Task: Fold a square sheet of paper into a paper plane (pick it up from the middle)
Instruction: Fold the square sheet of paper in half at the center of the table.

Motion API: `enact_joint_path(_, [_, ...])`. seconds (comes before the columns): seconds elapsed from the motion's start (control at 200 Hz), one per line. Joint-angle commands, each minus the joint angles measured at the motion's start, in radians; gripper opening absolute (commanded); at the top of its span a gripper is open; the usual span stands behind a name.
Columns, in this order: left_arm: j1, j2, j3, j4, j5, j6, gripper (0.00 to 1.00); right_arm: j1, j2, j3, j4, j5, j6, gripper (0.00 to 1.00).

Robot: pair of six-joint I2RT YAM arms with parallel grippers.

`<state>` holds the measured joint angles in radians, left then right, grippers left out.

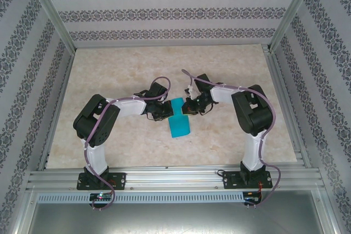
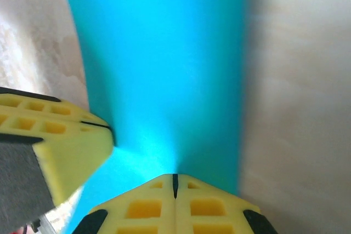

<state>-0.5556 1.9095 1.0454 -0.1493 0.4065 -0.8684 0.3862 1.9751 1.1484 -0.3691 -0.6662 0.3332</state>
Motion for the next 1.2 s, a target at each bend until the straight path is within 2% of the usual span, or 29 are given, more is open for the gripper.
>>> enact_joint_path(0.0, [-0.004, 0.147, -0.111, -0.221, -0.217, -0.007, 0.0, -0.059, -0.057, -0.051, -0.03, 0.131, -0.013, 0.0])
enact_joint_path(0.23, [-0.006, 0.145, -0.104, -0.202, -0.199, -0.004, 0.0, -0.009, -0.189, -0.055, 0.023, 0.135, 0.023, 0.0])
enact_joint_path(0.385, [-0.008, 0.142, -0.105, -0.191, -0.195, -0.002, 0.0, 0.077, -0.13, -0.01, 0.058, 0.111, 0.067, 0.0])
enact_joint_path(0.545, [-0.01, 0.138, -0.109, -0.185, -0.192, -0.003, 0.0, 0.103, -0.047, 0.036, 0.111, 0.083, 0.11, 0.0])
enact_joint_path(0.739, [-0.012, 0.137, -0.111, -0.193, -0.195, -0.003, 0.0, 0.078, 0.013, 0.05, 0.105, 0.114, 0.106, 0.0])
enact_joint_path(1.034, [-0.012, 0.132, -0.113, -0.199, -0.197, 0.006, 0.0, -0.081, -0.048, -0.064, 0.096, 0.177, 0.074, 0.0])
enact_joint_path(1.194, [-0.013, 0.131, -0.111, -0.201, -0.196, 0.008, 0.0, -0.04, -0.151, -0.037, 0.06, 0.191, 0.064, 0.0])
